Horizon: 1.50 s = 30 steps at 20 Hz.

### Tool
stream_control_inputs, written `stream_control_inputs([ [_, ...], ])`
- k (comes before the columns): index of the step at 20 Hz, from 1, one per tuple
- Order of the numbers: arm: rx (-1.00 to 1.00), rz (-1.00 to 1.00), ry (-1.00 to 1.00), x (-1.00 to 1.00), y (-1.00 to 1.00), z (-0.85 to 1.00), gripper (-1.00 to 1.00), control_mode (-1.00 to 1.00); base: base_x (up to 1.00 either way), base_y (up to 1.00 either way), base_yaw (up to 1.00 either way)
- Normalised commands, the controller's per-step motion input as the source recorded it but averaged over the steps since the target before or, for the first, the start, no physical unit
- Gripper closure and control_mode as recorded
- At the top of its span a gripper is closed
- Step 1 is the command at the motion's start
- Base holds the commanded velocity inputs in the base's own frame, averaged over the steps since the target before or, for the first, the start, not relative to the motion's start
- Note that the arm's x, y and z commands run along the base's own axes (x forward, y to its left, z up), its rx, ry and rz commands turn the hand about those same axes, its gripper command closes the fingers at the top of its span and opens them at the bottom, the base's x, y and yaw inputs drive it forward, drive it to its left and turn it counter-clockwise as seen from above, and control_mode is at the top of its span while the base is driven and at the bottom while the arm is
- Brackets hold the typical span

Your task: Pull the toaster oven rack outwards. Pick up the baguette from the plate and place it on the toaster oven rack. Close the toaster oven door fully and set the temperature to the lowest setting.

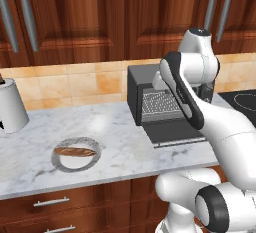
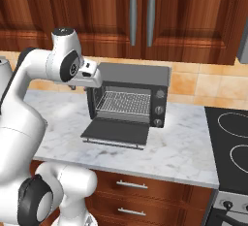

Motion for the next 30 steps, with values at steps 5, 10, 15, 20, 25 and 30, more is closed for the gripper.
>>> stream_control_inputs([
  [5,0.00,0.00,-0.07,-0.01,0.00,-0.03,-1.00,-1.00,0.00,0.00,0.00],
  [10,0.00,0.00,-0.18,-0.09,-0.02,-0.15,-1.00,-1.00,0.00,0.00,0.00],
  [15,0.00,0.00,-0.18,-0.11,-0.08,-0.17,-1.00,-1.00,0.00,0.00,0.00],
  [20,0.00,0.00,-0.14,-0.07,-0.15,-0.07,-1.00,-1.00,0.00,0.00,0.00],
  [25,0.00,0.00,-0.05,-0.01,-0.22,-0.01,-1.00,-1.00,0.00,0.00,0.00],
  [30,0.00,0.00,-0.03,0.00,-0.19,-0.03,-1.00,-1.00,0.00,0.00,0.00],
])
